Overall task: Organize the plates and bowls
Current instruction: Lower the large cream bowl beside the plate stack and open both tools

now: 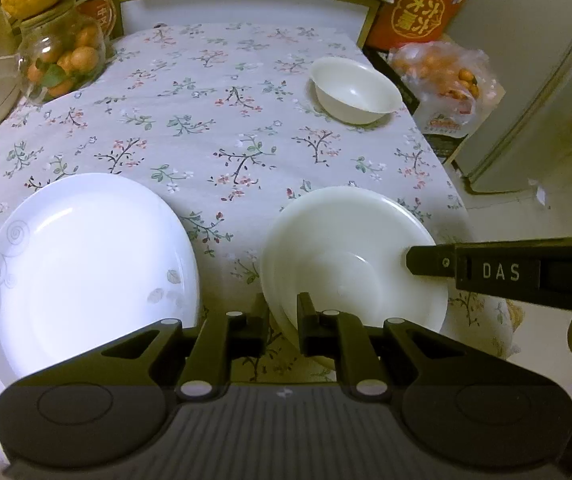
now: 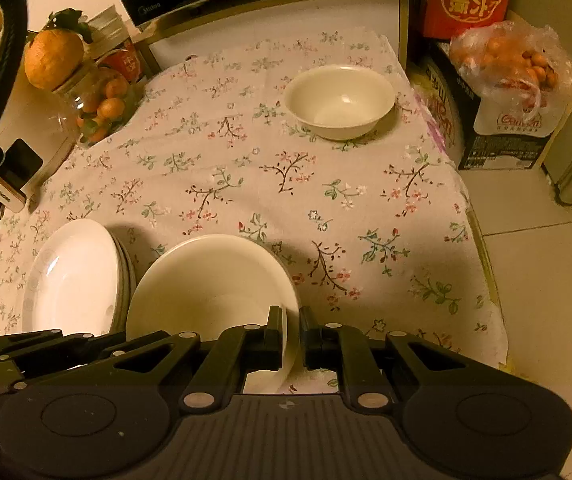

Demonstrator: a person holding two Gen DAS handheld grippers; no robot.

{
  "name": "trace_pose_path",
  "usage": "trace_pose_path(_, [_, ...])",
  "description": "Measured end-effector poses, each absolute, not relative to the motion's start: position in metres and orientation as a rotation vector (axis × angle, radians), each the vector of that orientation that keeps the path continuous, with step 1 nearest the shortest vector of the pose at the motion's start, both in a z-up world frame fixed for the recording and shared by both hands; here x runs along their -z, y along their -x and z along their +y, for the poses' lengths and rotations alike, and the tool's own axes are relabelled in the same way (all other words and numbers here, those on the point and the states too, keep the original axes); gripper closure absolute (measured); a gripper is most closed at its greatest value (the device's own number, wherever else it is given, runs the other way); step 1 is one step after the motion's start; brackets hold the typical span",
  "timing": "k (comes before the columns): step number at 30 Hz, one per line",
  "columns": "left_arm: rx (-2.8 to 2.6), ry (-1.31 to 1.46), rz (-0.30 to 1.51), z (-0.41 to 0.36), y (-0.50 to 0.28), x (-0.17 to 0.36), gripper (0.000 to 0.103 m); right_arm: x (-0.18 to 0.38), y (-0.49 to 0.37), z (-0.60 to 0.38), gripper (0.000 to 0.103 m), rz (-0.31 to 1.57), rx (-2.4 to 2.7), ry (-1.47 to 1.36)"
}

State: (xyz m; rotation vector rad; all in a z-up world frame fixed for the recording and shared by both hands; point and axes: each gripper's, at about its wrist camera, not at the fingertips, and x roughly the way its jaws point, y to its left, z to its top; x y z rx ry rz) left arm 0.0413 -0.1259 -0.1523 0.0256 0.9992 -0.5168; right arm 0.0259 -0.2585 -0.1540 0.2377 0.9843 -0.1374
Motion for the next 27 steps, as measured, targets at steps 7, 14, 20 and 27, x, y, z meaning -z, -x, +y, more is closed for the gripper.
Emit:
trace_pose_path(7, [0.532,0.011,1.014,-0.125,-0.044,0.151,0.084,0.157,-0.031,-0.262,0.089,0.992,0.14,-0.257])
trace_pose_path(14, [0.54,0.035,1.037,-0.124,-0.048,0.153,0.075,0.158,-0.032,-0.26,0.074,1.008,0.116,-0.262])
trace_pose_path(20, [0.544,0.05,1.041,-0.121,-0.051,0.153,0.067,0.161,-0.036,-0.263,0.073,1.015,0.133,-0.271])
trace_pose_path(27, [0.571,0.079,1.039,-0.118,-0.053,0.148,0.061,0.163,-0.037,-0.266,0.065,1.022,0.135,-0.296])
